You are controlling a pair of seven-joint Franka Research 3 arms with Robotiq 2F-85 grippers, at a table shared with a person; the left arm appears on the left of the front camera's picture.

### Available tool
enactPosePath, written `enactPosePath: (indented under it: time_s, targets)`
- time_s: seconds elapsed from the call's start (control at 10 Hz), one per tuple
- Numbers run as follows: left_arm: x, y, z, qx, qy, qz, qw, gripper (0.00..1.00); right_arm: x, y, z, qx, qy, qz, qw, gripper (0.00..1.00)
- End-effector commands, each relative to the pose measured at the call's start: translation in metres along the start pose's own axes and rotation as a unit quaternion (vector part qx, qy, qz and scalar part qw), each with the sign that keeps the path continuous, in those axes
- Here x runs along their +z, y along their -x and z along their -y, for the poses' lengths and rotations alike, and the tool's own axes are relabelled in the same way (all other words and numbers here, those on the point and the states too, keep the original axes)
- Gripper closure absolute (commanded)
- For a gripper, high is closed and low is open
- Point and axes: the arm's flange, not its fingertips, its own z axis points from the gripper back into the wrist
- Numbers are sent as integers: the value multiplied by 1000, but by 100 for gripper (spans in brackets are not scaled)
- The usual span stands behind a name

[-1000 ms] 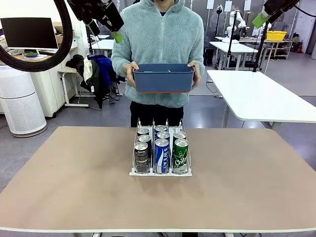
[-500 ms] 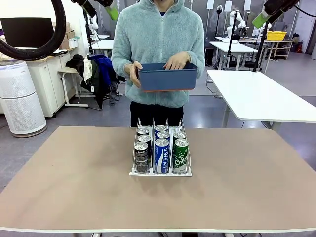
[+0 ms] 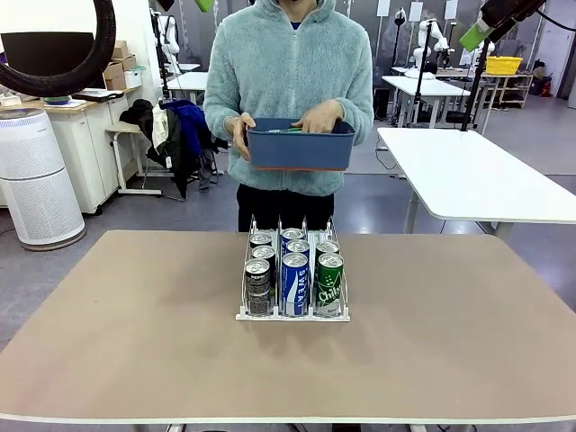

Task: Fill the beverage cans into the dispenser.
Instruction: Pick up the Sprite handed by the human.

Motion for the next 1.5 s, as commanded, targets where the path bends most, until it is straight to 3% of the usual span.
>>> enactPosePath:
  time_s: [0.0, 0.1, 1.4]
  targets:
    - [1, 6, -2, -20, 3, -8, 1000, 0, 0, 0, -1, -4, 0, 1, 1000, 0]
    - [0, 0, 0, 0, 0, 0, 1000, 0, 0, 0, -1, -4, 0, 1, 1000, 0]
    - [0, 0, 0, 0, 0, 0, 1000, 0, 0, 0, -1, -4, 0, 1, 1000, 0]
